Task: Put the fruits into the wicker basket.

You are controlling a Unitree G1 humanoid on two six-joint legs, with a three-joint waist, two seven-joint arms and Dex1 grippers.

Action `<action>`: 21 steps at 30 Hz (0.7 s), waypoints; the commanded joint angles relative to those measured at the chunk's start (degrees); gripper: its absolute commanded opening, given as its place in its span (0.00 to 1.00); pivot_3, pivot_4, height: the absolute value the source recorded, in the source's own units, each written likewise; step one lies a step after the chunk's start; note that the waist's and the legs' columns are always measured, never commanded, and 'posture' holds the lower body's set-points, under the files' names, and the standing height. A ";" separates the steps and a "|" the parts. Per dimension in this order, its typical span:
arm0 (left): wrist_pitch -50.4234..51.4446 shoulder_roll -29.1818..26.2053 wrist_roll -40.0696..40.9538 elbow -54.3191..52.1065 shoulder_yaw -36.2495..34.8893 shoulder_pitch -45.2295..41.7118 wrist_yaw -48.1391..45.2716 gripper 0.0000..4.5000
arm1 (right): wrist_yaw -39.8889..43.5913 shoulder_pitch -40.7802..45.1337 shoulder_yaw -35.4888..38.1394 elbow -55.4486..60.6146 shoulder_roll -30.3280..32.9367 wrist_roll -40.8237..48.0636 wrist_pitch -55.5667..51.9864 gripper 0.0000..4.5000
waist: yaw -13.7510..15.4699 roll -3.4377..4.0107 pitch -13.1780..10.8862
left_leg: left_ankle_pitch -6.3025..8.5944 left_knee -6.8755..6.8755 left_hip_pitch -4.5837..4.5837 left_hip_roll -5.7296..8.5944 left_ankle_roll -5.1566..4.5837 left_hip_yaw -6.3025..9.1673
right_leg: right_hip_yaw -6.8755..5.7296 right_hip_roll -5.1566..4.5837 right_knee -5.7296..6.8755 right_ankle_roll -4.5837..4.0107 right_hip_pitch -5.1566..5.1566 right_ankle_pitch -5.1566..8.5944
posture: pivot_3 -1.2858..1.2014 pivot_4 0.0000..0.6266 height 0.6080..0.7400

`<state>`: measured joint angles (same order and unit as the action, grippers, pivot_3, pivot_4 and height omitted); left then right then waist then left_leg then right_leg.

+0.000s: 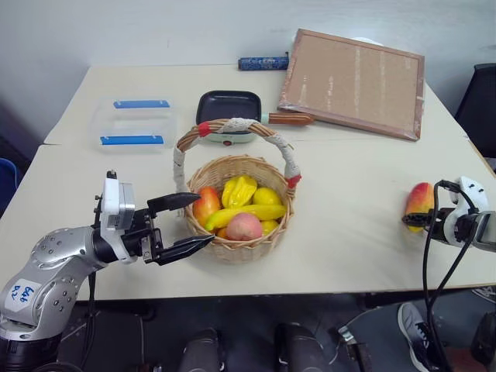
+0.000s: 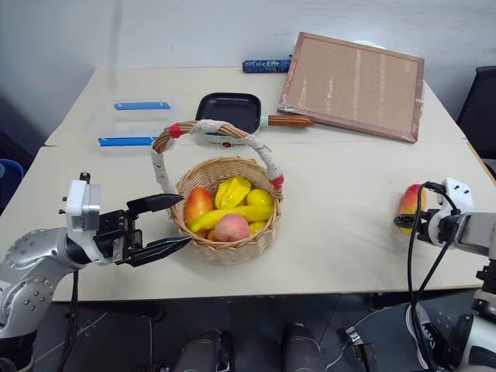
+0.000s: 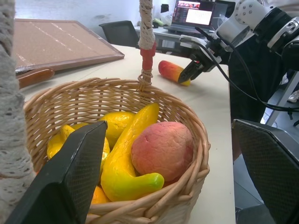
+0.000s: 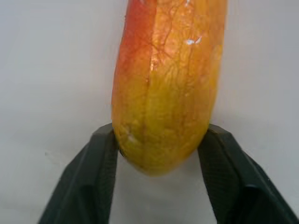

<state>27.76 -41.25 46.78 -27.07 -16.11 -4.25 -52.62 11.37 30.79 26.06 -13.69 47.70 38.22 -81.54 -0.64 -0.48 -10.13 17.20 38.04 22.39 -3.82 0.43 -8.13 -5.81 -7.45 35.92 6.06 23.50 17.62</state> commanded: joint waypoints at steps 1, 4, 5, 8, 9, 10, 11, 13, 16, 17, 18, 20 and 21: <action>-0.49 -0.90 0.85 -1.95 -2.76 0.64 0.20 1.00 | 18.14 -5.15 -9.65 8.60 6.43 -3.85 17.89 0.39 | -0.10 0.05 -0.03 | 0.00 -0.01 0.00 0.00 0.00 -0.03 | 0.02 0.00 0.02 0.00 0.02 0.00 | 0.52 0.24 1.00; -0.32 -0.92 1.03 -2.11 -3.72 1.46 0.47 1.00 | 36.04 -11.81 -14.10 16.29 10.95 -6.63 36.12 0.39 | 0.22 0.09 -0.05 | 0.03 -0.10 0.01 0.02 0.03 -0.03 | 0.00 -0.01 0.01 0.06 0.08 -0.03 | 0.52 0.24 1.00; -0.24 -0.89 1.11 -2.17 -4.05 1.73 0.59 1.00 | 41.18 -13.60 -14.40 18.07 11.82 -7.07 41.55 0.39 | 0.39 0.08 -0.05 | 0.03 -0.11 0.01 0.02 0.04 -0.04 | 0.00 0.00 -0.02 0.07 0.08 -0.03 | 0.52 0.24 1.00; -0.19 -1.04 1.16 -2.35 -5.34 3.33 0.60 1.00 | 58.32 -19.82 -15.40 23.80 15.76 -7.23 54.34 0.39 | 0.46 0.01 -0.09 | 0.06 -0.09 -0.01 0.01 0.04 -0.06 | 0.00 0.00 -0.05 0.12 0.05 -0.06 | 0.52 0.24 1.00; -0.16 -1.11 1.13 -2.42 -5.77 3.94 0.60 1.00 | 62.26 -21.30 -15.85 25.59 17.41 -6.23 54.23 0.39 | 0.46 0.00 -0.10 | 0.07 -0.09 -0.01 0.01 0.01 -0.07 | 0.00 -0.01 -0.11 0.12 0.01 -0.06 | 0.52 0.24 1.00; -0.18 -1.19 1.06 -2.52 -6.25 4.70 0.51 1.00 | 66.14 -22.62 -16.54 28.26 19.80 -4.25 52.16 0.39 | 0.46 -0.04 -0.12 | 0.09 -0.09 -0.05 0.01 -0.01 -0.10 | 0.00 -0.02 -0.12 0.13 -0.02 -0.06 | 0.52 0.24 1.00; -0.17 -1.23 1.04 -2.61 -6.57 5.22 0.46 1.00 | 68.00 -22.93 -17.12 29.93 21.07 -2.90 50.37 0.39 | 0.47 -0.05 -0.12 | 0.09 -0.04 -0.04 0.01 -0.02 -0.09 | -0.01 -0.03 -0.13 0.12 -0.03 -0.06 | 0.52 0.24 1.00; -0.16 -1.27 1.09 -2.71 -7.10 5.93 0.48 1.00 | 69.45 -20.88 -18.87 32.69 21.74 -0.97 48.01 0.39 | 0.46 -0.15 -0.14 | 0.12 0.01 -0.06 -0.01 -0.06 -0.09 | 0.00 -0.06 -0.13 0.11 -0.04 -0.06 | 0.52 0.24 1.00; -0.15 -1.17 1.16 -3.17 -7.86 6.87 0.75 1.00 | 67.18 -12.80 -21.71 36.97 20.01 3.81 40.80 0.39 | 0.18 -0.16 -0.15 | 0.15 0.03 -0.12 -0.07 -0.07 0.14 | 0.05 -0.09 -0.09 0.02 0.00 -0.09 | 0.52 0.24 1.00; -0.16 -1.13 1.25 -3.39 -8.29 7.26 0.88 1.00 | 64.63 -8.13 -22.80 38.32 18.17 6.67 36.72 0.39 | 0.11 -0.16 -0.16 | 0.15 0.02 -0.14 -0.08 -0.08 0.22 | 0.06 -0.10 -0.08 -0.01 0.01 -0.08 | 0.52 0.24 1.00; -0.16 -1.03 1.39 -3.48 -8.74 7.57 1.08 1.00 | 62.22 -3.79 -24.03 39.41 16.40 8.74 33.22 0.39 | -0.26 -0.17 -0.16 | 0.17 0.02 -0.14 -0.09 -0.05 0.23 | 0.05 -0.09 -0.06 -0.04 0.03 -0.07 | 0.52 0.24 1.00; -0.14 -0.62 1.86 -3.27 -9.54 7.79 1.68 1.00 | 57.83 3.33 -26.70 40.52 13.18 10.94 26.70 0.39 | -0.56 -0.16 -0.16 | 0.17 0.02 -0.10 -0.15 0.00 0.27 | 0.02 -0.07 -0.01 -0.10 0.09 -0.04 | 0.52 0.24 1.00; -0.03 -0.29 2.36 -2.99 -10.01 7.78 2.09 1.00 | 55.68 6.80 -28.31 40.84 11.05 11.98 23.49 0.39 | -0.70 -0.17 -0.16 | 0.18 0.00 -0.10 -0.14 0.02 0.33 | -0.01 -0.08 0.02 -0.12 0.10 -0.02 | 0.52 0.24 1.00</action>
<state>28.05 -41.56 47.65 -28.89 -24.23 3.35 -51.04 69.84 36.12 -1.21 25.33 59.58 47.60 -53.75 -1.34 -0.64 -10.29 17.41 38.05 22.30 -3.98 0.49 -7.75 -5.87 -7.53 35.96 5.93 23.60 17.60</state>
